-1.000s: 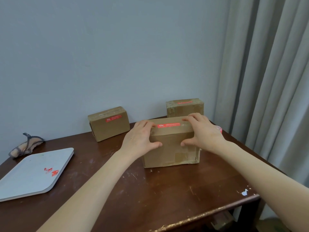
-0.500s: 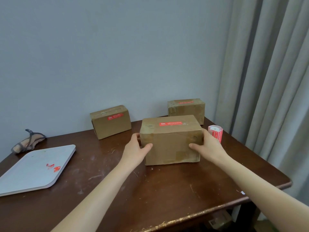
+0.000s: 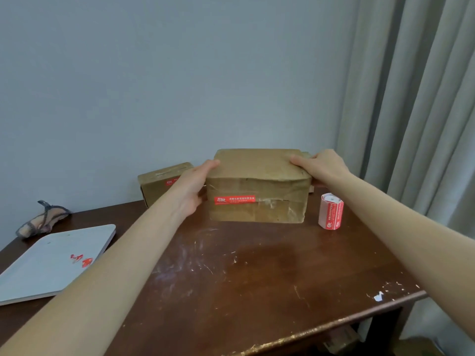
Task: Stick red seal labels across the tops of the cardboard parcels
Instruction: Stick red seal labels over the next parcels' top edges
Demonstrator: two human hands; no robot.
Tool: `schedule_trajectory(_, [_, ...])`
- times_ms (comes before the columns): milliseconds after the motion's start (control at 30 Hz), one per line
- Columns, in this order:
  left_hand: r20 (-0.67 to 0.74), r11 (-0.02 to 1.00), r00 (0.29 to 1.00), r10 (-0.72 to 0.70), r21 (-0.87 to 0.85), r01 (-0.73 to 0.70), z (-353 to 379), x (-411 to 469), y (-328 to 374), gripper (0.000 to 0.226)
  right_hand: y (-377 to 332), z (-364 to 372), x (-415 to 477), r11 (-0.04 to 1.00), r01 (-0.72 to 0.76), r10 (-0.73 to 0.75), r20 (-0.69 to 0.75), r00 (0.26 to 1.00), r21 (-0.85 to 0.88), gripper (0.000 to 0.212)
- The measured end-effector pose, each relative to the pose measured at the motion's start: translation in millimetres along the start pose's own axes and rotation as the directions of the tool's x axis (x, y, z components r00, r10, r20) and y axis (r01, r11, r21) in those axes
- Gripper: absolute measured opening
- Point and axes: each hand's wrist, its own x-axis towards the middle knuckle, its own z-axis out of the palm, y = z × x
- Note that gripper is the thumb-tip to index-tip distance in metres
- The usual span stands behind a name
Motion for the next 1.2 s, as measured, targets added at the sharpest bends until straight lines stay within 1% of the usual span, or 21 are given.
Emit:
schedule_trajectory(67, [-0.012, 0.999, 0.999, -0.031, 0.011, 0.032, -1, 3, 4, 0.019, -4, -1, 3, 0.999, -0.013, 0.012, 0.022, 1.000, 0.033, 0.043])
schedule_trajectory(267, [-0.024, 0.999, 0.999, -0.038, 0.013, 0.039, -1, 12, 13, 0.015, -14, 0, 16, 0.998, -0.048, 0.045, 0.048, 0.998, 0.049, 0.040])
schedule_trajectory(400, [-0.017, 1.000, 1.000, -0.006, -0.028, 0.006, 0, 20, 15, 0.005, -13, 2, 23, 0.998, -0.006, 0.003, 0.056, 0.998, 0.059, 0.041])
schedule_trajectory(467, [0.006, 0.999, 1.000, 0.023, -0.027, -0.023, 1, 28, 11, 0.016, -10, 5, 26, 0.998, 0.029, -0.033, 0.061, 0.998, 0.064, 0.036])
schedule_trajectory(500, [0.018, 1.000, 0.999, 0.027, -0.015, -0.027, 1, 32, 7, 0.022, -7, 6, 27, 0.998, 0.041, -0.044, 0.062, 0.997, 0.051, 0.031])
schedule_trajectory(533, [0.021, 1.000, 0.999, 0.024, 0.002, -0.024, 4, 37, 2, 0.023, -4, 7, 30, 0.998, 0.051, -0.053, 0.058, 0.997, 0.022, 0.026])
schedule_trajectory(600, [-0.001, 0.999, 1.000, 0.007, 0.040, -0.007, 8, 44, -10, 0.014, 2, 8, 33, 0.997, 0.067, -0.065, 0.042, 0.997, -0.044, 0.018])
schedule_trajectory(633, [-0.010, 0.999, 1.000, 0.000, 0.044, 0.000, 11, 45, -15, 0.012, 3, 9, 34, 0.995, 0.072, -0.070, 0.039, 0.997, -0.071, 0.019])
schedule_trajectory(700, [-0.006, 1.000, 1.000, -0.005, 0.031, 0.006, 17, 49, -25, 0.018, 6, 12, 37, 0.990, 0.080, -0.076, 0.043, 0.996, -0.119, 0.024])
schedule_trajectory(800, [0.031, 1.000, 0.999, -0.011, 0.018, 0.010, 25, 56, -38, 0.049, 9, 20, 41, 0.983, 0.070, -0.056, 0.084, 0.995, -0.172, 0.025])
schedule_trajectory(833, [0.036, 1.000, 0.999, -0.019, 0.008, 0.019, 26, 60, -42, 0.056, 10, 23, 43, 0.983, 0.052, -0.035, 0.098, 0.995, -0.177, 0.024])
schedule_trajectory(967, [0.016, 0.999, 0.999, -0.045, -0.020, 0.046, 27, 72, -56, 0.056, 20, 34, 52, 0.985, -0.034, 0.057, 0.137, 0.989, -0.168, 0.026])
schedule_trajectory(1200, [-0.031, 0.998, 0.998, -0.045, 0.041, 0.046, 27, 82, -57, 0.057, 21, 55, 57, 0.976, -0.054, 0.094, 0.184, 0.978, -0.213, 0.029])
